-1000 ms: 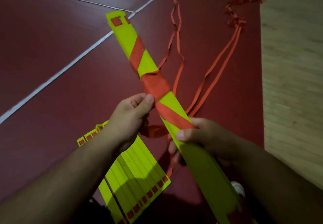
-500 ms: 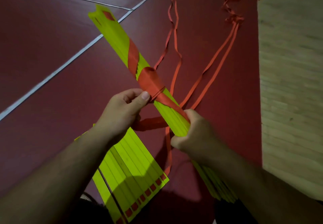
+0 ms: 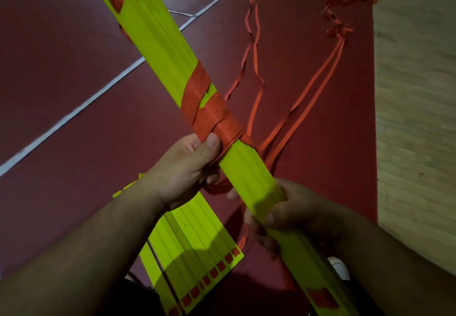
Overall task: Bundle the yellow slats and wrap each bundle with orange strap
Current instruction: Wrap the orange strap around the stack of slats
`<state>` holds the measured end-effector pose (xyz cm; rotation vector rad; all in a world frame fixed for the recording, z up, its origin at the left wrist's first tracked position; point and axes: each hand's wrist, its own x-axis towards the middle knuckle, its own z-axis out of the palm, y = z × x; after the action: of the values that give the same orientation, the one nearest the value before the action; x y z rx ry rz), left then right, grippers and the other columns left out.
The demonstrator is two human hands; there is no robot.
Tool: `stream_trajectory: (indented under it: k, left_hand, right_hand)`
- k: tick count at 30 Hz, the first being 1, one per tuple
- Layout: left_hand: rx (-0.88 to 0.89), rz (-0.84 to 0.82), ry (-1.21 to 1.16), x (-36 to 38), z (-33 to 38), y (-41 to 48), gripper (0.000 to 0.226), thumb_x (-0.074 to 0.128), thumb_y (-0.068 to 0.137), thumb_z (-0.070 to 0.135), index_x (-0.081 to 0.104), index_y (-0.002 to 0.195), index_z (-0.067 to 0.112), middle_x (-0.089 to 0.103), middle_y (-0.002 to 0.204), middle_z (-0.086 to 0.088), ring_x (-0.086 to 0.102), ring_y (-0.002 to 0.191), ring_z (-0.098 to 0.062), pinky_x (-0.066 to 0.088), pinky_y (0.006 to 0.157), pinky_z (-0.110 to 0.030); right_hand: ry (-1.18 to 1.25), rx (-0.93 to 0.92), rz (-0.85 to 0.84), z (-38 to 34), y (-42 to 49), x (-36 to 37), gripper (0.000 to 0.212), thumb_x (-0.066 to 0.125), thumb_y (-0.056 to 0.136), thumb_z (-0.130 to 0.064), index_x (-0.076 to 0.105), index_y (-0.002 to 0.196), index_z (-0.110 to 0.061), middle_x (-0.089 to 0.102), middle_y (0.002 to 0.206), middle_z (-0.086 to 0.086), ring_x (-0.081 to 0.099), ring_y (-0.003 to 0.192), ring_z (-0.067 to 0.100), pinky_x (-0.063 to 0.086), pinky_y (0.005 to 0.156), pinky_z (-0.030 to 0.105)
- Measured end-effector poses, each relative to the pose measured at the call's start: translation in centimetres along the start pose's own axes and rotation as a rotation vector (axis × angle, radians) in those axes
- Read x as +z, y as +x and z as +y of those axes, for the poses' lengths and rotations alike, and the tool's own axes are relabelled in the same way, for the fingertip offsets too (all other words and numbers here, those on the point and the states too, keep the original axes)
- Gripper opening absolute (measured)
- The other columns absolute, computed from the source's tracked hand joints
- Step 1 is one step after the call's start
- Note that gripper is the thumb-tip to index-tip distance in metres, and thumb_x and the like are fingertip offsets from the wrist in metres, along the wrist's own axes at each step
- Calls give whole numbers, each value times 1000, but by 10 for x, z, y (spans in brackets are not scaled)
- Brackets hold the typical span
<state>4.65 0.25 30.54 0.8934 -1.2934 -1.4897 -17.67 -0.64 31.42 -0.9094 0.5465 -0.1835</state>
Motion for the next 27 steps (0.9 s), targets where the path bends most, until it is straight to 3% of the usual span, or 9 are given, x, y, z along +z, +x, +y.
stream_trajectory:
  k: [3, 6, 9, 11, 14, 20, 22, 24, 27]
  left_hand:
    - [-21, 50, 55, -7, 4, -4, 57, 70, 69, 73, 61, 54, 19, 43, 41, 10, 38, 41, -10, 32, 47, -19]
    - [-31, 178, 135, -5, 6, -6, 61, 72, 68, 74, 55, 49, 18, 39, 40, 8, 37, 40, -13, 27, 46, -26]
    - [-62, 471, 47, 3, 5, 0, 53, 68, 85, 57, 44, 62, 15, 33, 52, -4, 27, 43, -13, 18, 48, -31]
    - [-144, 673, 142, 9, 0, 6, 51, 62, 90, 54, 39, 60, 20, 30, 52, -3, 27, 41, -14, 19, 47, -28]
    - [-255, 815, 101, 17, -11, 9, 49, 59, 92, 55, 44, 63, 18, 31, 53, -4, 28, 43, -14, 21, 47, -26]
    - [-221, 385, 335, -7, -1, 2, 62, 50, 90, 54, 63, 92, -7, 34, 59, -7, 33, 48, -11, 32, 45, -22]
    - [-173, 364, 447, -13, 2, 3, 49, 51, 91, 51, 69, 86, 5, 48, 64, -12, 41, 50, -8, 38, 49, -22]
    - [-159, 390, 486, -20, -2, 4, 46, 56, 88, 56, 62, 71, 13, 53, 59, 0, 44, 52, -8, 38, 54, -26]
    - [-118, 395, 578, -27, -8, 4, 61, 57, 84, 66, 53, 66, 7, 50, 57, 5, 44, 56, -12, 36, 59, -33]
  right_hand:
    - [-17, 44, -19, -4, -3, -4, 61, 66, 60, -13, 67, 121, -14, 62, 83, 16, 59, 59, 26, 55, 55, 33]
    - [-121, 33, 62, -9, -1, -6, 60, 69, 66, -19, 62, 123, -1, 68, 89, 16, 66, 65, 25, 55, 64, 36]
    - [-744, -55, 484, -9, 7, 0, 44, 71, 73, -40, 65, 112, -22, 73, 84, -5, 66, 68, 3, 50, 65, 24]
    - [-900, -86, 700, -1, 15, 12, 57, 81, 69, -48, 55, 118, -36, 70, 93, -14, 64, 78, -6, 48, 66, 13]
    - [-1108, -21, 861, 20, 29, 24, 77, 82, 64, -55, 41, 127, -39, 61, 112, -14, 62, 100, 10, 50, 81, 28]
    - [-1126, -62, 1042, 22, 32, 8, 40, 71, 67, -42, 50, 97, -26, 62, 77, -6, 63, 72, 24, 51, 62, 35]
    - [-1110, -74, 1075, 18, 29, 7, 39, 72, 64, -42, 52, 93, -25, 62, 77, -5, 62, 70, 22, 53, 63, 37]
    - [-1104, -71, 1099, 15, 27, 5, 38, 72, 63, -42, 52, 91, -26, 61, 76, -5, 61, 70, 22, 52, 63, 36]
    - [-1109, -80, 1124, 12, 23, 0, 35, 75, 64, -41, 52, 86, -26, 59, 73, -6, 57, 66, 14, 44, 57, 30]
